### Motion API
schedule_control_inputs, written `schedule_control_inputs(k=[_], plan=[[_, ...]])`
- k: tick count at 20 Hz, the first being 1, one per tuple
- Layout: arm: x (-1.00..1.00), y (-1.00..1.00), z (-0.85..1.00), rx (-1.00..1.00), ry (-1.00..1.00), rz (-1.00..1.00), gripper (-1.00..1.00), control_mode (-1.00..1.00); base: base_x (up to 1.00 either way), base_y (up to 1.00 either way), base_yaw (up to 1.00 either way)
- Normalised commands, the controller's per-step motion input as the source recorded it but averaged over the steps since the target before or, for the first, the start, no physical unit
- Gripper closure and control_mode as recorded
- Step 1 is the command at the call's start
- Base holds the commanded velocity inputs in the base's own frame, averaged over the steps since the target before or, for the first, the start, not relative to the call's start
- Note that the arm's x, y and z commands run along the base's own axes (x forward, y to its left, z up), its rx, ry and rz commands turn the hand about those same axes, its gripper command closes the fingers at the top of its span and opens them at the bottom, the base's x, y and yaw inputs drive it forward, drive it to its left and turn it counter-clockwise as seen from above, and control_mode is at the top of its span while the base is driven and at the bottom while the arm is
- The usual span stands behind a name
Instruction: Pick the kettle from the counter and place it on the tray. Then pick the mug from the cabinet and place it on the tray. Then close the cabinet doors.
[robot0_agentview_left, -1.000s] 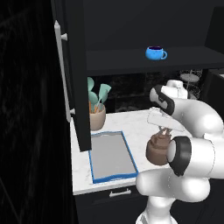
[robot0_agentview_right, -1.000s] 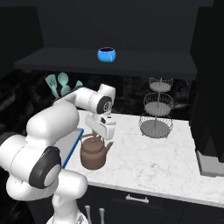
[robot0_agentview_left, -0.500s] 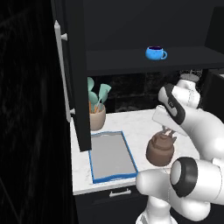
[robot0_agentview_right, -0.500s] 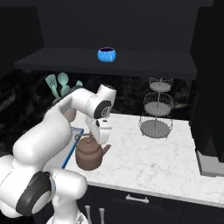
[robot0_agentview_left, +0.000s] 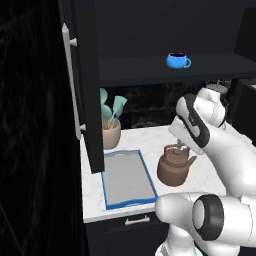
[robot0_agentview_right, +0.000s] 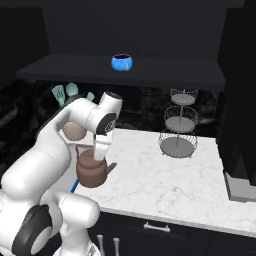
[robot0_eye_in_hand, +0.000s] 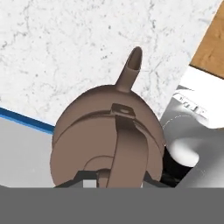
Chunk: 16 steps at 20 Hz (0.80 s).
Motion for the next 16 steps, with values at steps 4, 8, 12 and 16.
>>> schedule_control_inputs(k=[4,8,12,16], plan=[[0.14,0.65,0.01,0.00,0.00,-0.24,1.00,-1.00,0.00,0.00,0.00],[0.20,0.66,0.05,0.00,0.00,-0.24,1.00,-1.00,0.00,0.00,0.00],[0.34,0.66,0.00,0.00,0.00,-0.24,1.00,-1.00,0.00,0.00,0.00],[0.50,0.56,0.00,0.00,0.02,-0.19,1.00,-1.00,0.00,0.00,0.00]])
